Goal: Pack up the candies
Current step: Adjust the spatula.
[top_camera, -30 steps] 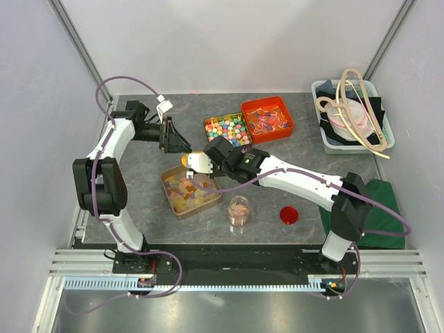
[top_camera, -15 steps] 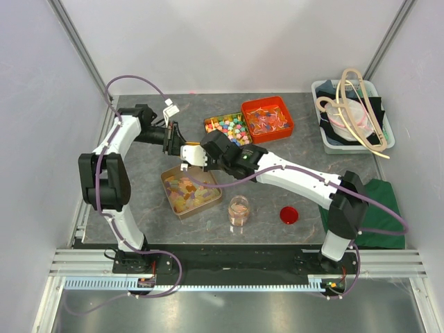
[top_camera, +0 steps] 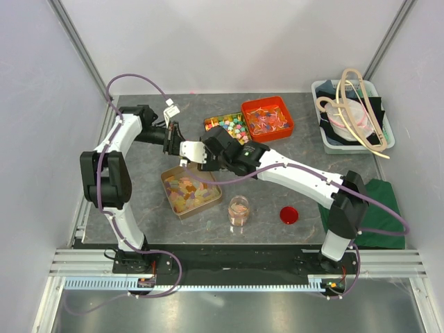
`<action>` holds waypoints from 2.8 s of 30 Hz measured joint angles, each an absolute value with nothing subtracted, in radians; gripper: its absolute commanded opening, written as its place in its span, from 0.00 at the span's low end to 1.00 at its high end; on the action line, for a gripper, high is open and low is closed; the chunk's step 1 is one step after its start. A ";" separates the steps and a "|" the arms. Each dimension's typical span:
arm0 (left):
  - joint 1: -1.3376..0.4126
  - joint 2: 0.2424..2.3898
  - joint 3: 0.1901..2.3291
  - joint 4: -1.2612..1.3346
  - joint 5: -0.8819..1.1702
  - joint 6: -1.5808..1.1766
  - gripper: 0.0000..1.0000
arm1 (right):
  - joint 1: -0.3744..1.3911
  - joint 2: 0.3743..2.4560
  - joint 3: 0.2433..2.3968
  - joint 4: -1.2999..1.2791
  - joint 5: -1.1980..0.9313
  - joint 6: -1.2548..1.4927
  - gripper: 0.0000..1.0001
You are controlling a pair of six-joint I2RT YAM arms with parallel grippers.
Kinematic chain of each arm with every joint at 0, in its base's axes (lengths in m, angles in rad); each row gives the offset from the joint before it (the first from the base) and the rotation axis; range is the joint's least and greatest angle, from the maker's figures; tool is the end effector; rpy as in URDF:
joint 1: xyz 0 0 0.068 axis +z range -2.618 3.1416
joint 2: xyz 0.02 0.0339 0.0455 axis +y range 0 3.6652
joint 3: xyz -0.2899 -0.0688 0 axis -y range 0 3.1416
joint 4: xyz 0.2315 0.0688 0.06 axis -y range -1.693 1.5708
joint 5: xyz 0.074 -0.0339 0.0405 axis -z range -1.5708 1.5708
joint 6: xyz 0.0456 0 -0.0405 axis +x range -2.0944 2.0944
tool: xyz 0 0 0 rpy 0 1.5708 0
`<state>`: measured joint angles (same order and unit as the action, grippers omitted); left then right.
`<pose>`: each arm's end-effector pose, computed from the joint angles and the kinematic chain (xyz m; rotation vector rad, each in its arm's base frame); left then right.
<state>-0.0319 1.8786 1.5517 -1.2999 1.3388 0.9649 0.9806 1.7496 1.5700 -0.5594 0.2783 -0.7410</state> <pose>0.3400 -0.0553 0.2879 0.9740 1.8881 -1.5279 0.2314 0.3230 0.3371 -1.6361 1.5922 -0.1966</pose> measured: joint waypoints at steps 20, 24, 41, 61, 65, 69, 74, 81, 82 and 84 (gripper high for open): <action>-0.044 1.920 1.589 -1.329 1.362 1.137 0.02 | 0.818 1.734 1.593 -0.628 -0.140 -0.603 0.39; -0.043 1.920 1.589 -1.328 1.361 1.143 0.02 | 0.815 1.734 1.593 -0.623 -0.152 -0.575 0.20; -0.026 1.920 1.591 -1.327 1.361 1.147 0.02 | 0.833 1.794 1.672 -0.666 -0.155 -0.525 0.52; -0.021 1.920 1.591 -1.325 1.332 1.154 0.02 | 0.880 1.855 1.729 -0.677 -0.068 -0.521 0.20; -0.021 1.920 1.591 -1.325 1.330 1.153 0.02 | 0.880 1.855 1.729 -0.678 -0.071 -0.521 0.44; -0.024 1.922 1.591 -1.327 1.337 1.154 0.02 | 0.880 1.852 1.729 -0.679 -0.079 -0.521 0.44; -0.029 1.922 1.591 -1.336 1.353 1.154 0.02 | 0.879 1.836 1.729 -0.693 -0.086 -0.521 0.44; -0.035 1.922 1.591 -1.338 1.368 1.153 0.02 | 0.878 1.822 1.729 -0.703 -0.103 -0.528 0.54; -0.036 1.922 1.591 -1.338 1.369 1.154 0.02 | 0.878 1.819 1.729 -0.706 -0.105 -0.528 0.54; -0.037 1.922 1.591 -1.338 1.369 1.154 0.02 | 0.878 1.813 1.730 -0.708 -0.110 -0.528 0.52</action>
